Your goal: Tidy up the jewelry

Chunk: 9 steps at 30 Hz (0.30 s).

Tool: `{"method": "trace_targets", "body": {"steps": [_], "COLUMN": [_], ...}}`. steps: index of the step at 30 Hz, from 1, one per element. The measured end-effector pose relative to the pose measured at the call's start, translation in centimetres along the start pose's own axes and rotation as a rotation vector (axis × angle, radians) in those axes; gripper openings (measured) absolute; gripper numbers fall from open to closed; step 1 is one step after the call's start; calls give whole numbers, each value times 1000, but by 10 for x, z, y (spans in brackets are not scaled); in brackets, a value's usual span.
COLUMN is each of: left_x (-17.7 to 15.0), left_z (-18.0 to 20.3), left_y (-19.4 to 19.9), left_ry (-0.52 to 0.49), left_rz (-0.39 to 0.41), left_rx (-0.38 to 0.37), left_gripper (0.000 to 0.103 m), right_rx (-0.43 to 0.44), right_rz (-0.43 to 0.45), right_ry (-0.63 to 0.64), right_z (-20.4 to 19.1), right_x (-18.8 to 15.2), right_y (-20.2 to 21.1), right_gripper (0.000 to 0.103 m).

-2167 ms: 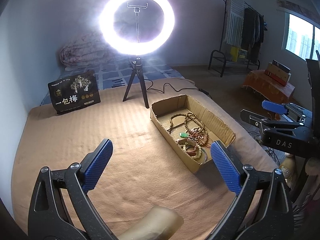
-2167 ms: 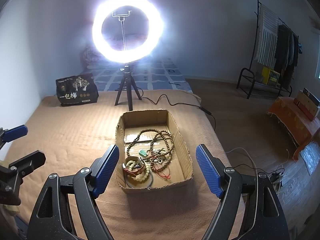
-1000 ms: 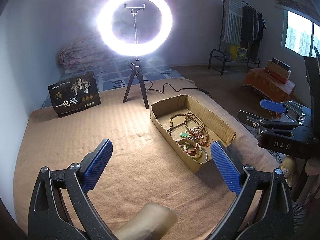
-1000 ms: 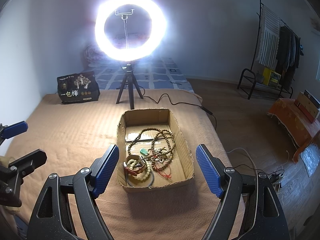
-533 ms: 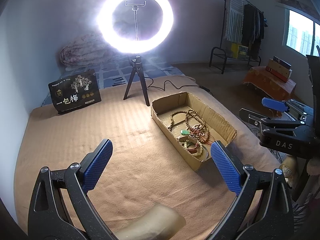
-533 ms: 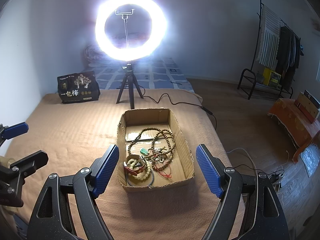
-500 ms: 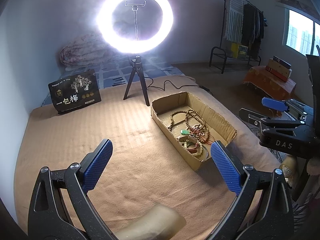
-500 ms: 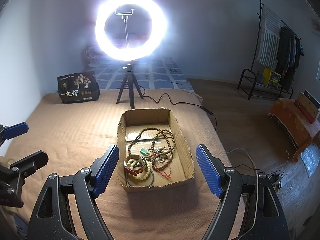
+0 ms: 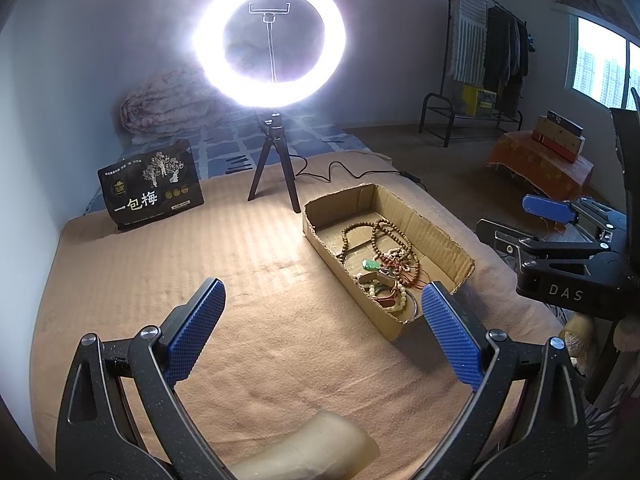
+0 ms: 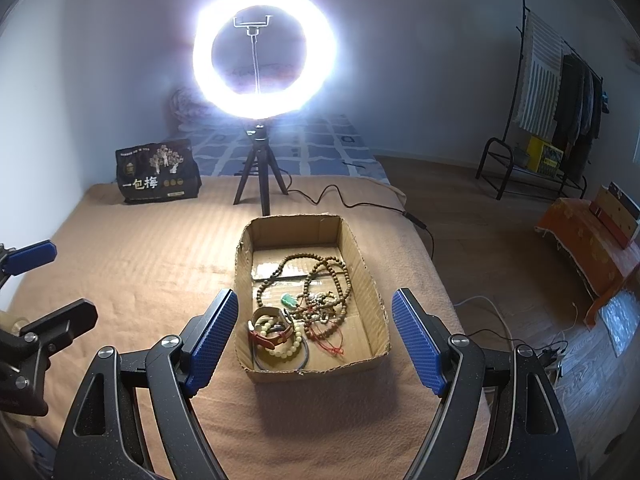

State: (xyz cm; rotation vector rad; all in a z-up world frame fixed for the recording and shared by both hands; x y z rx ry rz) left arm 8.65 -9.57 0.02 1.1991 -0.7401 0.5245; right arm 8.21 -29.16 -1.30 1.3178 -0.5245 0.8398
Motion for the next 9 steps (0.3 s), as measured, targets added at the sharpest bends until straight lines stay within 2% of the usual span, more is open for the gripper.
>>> {"method": "trace_targets", "body": {"steps": [9], "left_x": [2], "left_z": [-7], "left_y": [3], "left_ry": [-10], "left_rz": [31], "left_rx": [15], "left_gripper": [100], "right_rx": [2], "right_rz": [-4], "right_ry": [11], "right_z": [1], "right_x": [-2], "right_y": [0], "right_gripper": [79]}}
Point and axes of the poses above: each gripper's, at about its wrist camera, not at the fingertips, and y roughly against the way its jaws point, z to its right, x to its top, the point moved 1 cm from there along -y, roughly the way its jaws point, and after that the axes turned 11 degrees about y, right-handed, at the moved point
